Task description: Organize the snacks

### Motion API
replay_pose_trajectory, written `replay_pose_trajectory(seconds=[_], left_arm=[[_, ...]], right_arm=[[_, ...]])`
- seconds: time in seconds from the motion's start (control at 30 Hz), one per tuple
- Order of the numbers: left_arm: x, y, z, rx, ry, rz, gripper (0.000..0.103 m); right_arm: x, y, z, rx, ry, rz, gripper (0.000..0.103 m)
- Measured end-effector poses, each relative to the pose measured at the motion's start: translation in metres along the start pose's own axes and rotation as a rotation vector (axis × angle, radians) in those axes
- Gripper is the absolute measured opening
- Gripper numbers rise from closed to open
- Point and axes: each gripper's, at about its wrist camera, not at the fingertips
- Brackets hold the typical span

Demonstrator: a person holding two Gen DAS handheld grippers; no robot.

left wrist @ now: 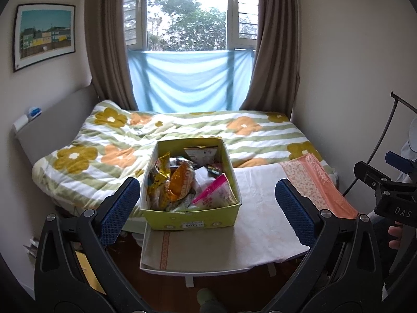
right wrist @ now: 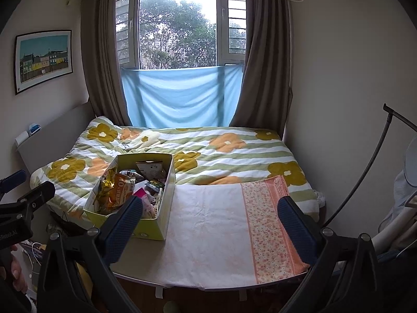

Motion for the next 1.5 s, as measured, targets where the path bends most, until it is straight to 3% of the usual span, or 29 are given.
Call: replay_pose_trajectory(seconds=[1.5], left_arm=[[-0.0037, -0.0002, 0.0026, 0.004, -0.016, 0.011, 0.103]], right_arm=[[0.0009, 0.0006, -0.0022, -0.007, 0.006, 0.007, 0.103]])
Point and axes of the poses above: each gripper's, at about its wrist camera, not at the fingertips, and y roughly the way its jaws point, z to its left, x to its top, and after that the axes turned 14 degrees about y, right-handed
